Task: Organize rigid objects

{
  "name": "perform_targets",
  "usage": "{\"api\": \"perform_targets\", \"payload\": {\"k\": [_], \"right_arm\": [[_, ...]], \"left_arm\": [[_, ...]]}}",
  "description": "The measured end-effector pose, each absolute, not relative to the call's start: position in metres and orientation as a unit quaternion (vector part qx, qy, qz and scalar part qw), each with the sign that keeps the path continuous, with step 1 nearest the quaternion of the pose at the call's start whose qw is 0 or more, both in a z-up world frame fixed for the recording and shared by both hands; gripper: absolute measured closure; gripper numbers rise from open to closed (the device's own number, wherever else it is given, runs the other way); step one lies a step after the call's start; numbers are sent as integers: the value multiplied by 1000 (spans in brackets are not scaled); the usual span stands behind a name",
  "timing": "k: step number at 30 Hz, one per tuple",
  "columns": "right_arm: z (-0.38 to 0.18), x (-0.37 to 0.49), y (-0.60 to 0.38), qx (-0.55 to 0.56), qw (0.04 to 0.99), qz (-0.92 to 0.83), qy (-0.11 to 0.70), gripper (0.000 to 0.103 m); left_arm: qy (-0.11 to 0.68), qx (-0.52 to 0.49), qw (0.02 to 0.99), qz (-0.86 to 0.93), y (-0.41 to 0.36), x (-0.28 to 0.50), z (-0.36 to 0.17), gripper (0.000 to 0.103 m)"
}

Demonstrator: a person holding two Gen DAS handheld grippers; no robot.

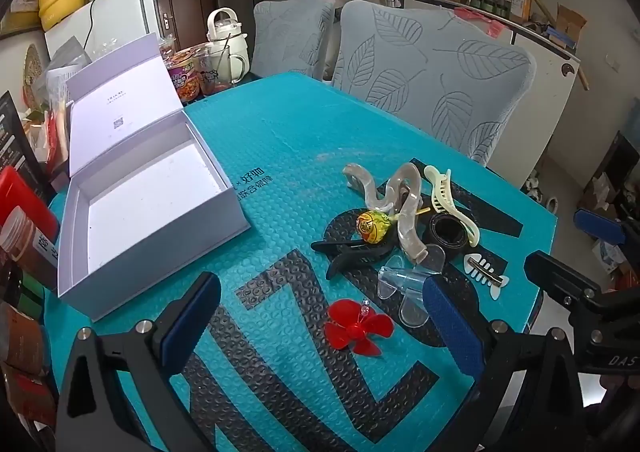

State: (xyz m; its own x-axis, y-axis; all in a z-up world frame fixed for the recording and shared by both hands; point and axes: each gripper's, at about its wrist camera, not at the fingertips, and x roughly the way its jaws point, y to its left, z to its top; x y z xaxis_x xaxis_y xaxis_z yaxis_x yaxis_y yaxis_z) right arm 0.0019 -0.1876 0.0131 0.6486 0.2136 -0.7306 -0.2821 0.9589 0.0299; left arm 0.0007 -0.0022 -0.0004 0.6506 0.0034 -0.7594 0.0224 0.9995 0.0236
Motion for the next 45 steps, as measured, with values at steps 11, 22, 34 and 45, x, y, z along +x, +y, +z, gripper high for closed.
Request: {"api": "perform_targets", "payload": {"k": [11,22,34,45], "right_arm": [[14,1,-188,-47,906,136,398,0],[9,3,-190,-43,903,133,407,0],[10,3,-192,-38,902,128,411,0],[11,2,-193,-35,904,127,408,0]], "left_arm": [[414,19,910,-10,-28,-11,-6,0],[425,2,905,-23,0,-3,-5,0],[428,-4,903,-24,4,-4,-5,0],[424,1,905,-28,2,-8,-1,0]]}}
